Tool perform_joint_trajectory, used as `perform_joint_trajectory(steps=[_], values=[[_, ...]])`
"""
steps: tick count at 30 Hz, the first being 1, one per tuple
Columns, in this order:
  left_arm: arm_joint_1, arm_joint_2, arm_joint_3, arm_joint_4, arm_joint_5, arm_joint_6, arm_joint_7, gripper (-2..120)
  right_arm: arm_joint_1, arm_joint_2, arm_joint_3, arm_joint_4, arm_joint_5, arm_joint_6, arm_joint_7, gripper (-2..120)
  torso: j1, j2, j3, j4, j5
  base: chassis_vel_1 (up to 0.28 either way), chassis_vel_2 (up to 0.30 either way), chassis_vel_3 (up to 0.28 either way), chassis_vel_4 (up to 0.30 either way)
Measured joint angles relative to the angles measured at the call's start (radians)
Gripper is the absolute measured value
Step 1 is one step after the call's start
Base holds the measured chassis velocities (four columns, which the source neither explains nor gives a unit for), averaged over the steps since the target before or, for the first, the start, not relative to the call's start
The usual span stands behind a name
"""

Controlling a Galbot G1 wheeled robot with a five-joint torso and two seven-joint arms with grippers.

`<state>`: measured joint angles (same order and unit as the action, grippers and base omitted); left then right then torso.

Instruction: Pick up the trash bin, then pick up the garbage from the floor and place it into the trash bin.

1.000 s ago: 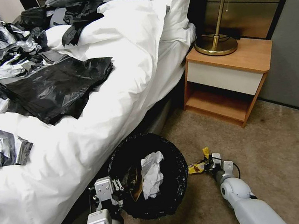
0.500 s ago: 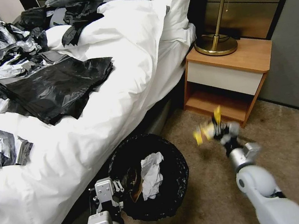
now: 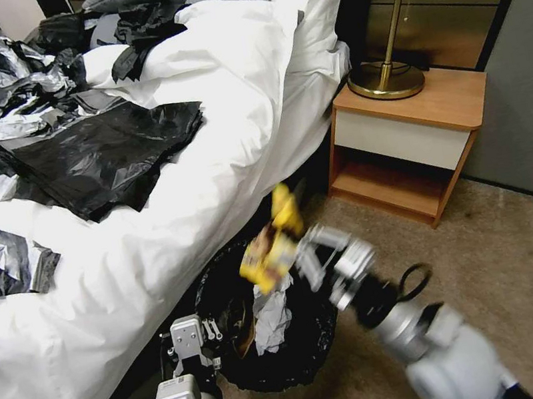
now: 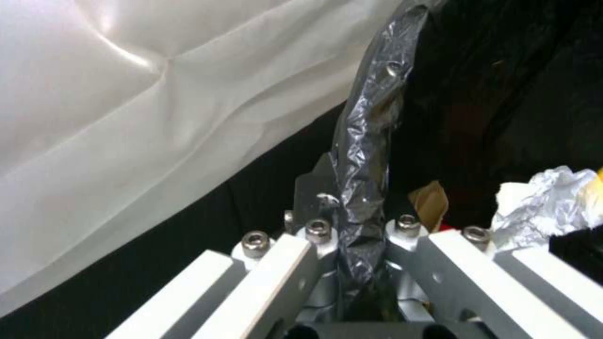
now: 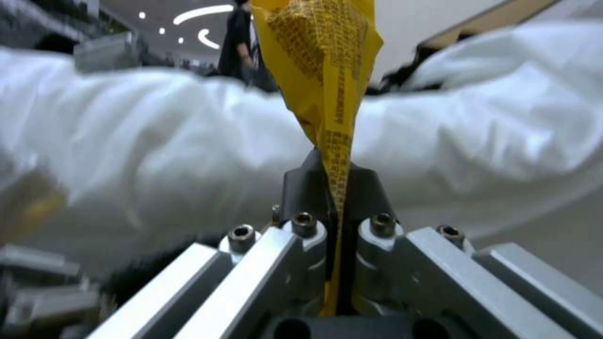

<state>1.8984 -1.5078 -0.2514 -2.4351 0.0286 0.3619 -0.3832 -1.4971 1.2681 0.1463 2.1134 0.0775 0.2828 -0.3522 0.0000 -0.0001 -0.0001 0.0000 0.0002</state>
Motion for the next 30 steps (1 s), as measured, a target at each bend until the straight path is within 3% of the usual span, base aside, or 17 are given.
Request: perform_joint_trajectory(steps=[12, 17, 30], values=[[-0.001, -0.006, 0.01, 0.001, 0.001, 0.002, 0.0, 0, 0.09, 0.031, -0.047, -0.257, -0.015, -0.009, 0.043, 0, 0.0, 0.0, 0.0, 0.0001, -0.0001, 0.0, 0.0, 0.0, 0.0], [-0.001, -0.006, 0.01, -0.001, 0.002, 0.002, 0.002, 0, 0.098, 0.031, -0.05, -0.288, -0.008, -0.028, 0.049, 0, 0.0, 0.0, 0.0, -0.0003, -0.0006, 0.0, 0.0, 0.0, 0.0], [-0.004, -0.004, 0.008, -0.006, 0.0, 0.005, 0.003, 0, 0.069, 0.021, -0.058, -0.262, -0.05, -0.028, 0.059, 45, 0.0, 0.0, 0.0, 0.0001, -0.0001, 0.0, 0.0, 0.0, 0.0]])
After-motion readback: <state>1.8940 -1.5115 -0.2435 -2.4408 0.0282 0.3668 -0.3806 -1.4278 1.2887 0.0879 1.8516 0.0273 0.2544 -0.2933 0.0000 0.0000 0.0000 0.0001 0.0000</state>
